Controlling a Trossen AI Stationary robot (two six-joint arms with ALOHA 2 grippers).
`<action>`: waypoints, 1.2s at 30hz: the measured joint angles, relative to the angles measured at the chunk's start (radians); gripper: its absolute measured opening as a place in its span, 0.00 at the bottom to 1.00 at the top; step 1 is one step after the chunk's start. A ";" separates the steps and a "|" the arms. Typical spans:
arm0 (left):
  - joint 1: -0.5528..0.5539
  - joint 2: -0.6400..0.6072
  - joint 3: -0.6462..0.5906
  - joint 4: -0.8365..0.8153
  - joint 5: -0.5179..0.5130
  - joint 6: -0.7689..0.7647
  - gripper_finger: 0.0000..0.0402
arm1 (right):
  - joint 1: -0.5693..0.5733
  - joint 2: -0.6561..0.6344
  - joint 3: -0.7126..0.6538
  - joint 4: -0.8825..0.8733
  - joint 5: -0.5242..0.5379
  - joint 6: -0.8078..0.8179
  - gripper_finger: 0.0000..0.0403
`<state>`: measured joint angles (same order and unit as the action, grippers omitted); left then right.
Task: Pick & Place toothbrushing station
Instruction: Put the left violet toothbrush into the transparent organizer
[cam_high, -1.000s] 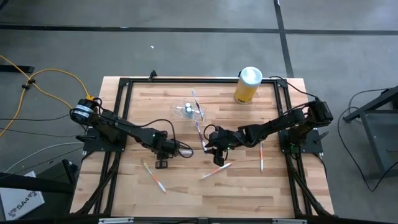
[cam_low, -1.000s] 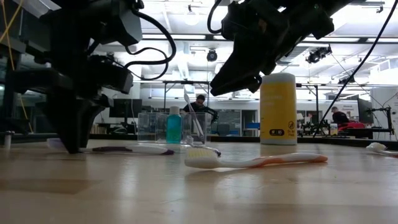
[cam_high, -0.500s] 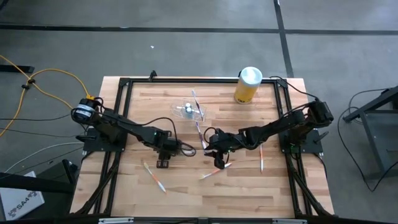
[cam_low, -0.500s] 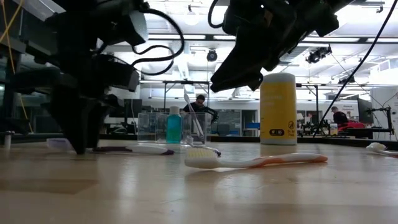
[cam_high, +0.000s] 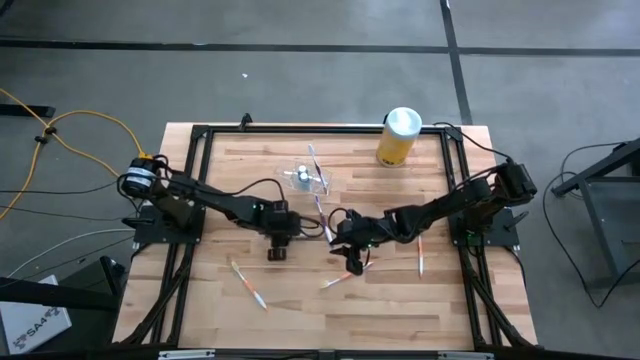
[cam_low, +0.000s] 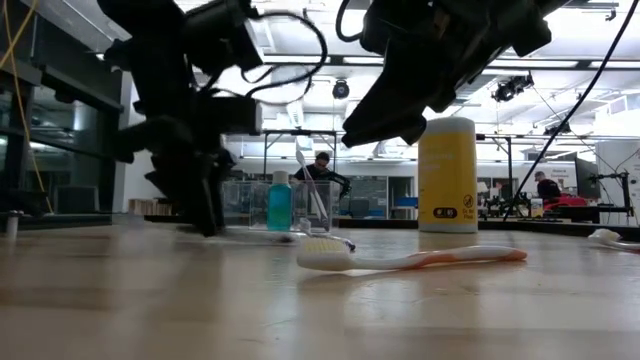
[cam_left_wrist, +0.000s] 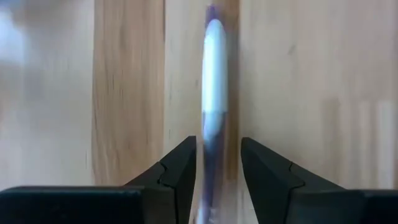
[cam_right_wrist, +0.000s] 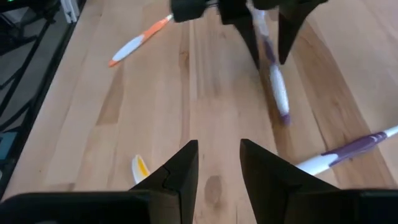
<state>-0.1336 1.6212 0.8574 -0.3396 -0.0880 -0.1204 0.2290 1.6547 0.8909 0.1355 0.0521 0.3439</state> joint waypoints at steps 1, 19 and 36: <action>0.003 0.005 0.000 -0.007 0.000 -0.001 0.31 | 0.003 0.000 0.000 0.000 0.000 0.000 0.27; -0.007 0.067 0.006 -0.116 0.021 -0.055 0.29 | 0.020 0.000 0.000 0.004 0.001 0.004 0.27; -0.008 0.062 0.002 -0.176 0.050 -0.079 0.23 | 0.020 0.000 0.000 0.004 0.001 0.003 0.27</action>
<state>-0.1417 1.6833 0.8593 -0.5159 -0.0376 -0.1997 0.2493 1.6547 0.8909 0.1391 0.0528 0.3474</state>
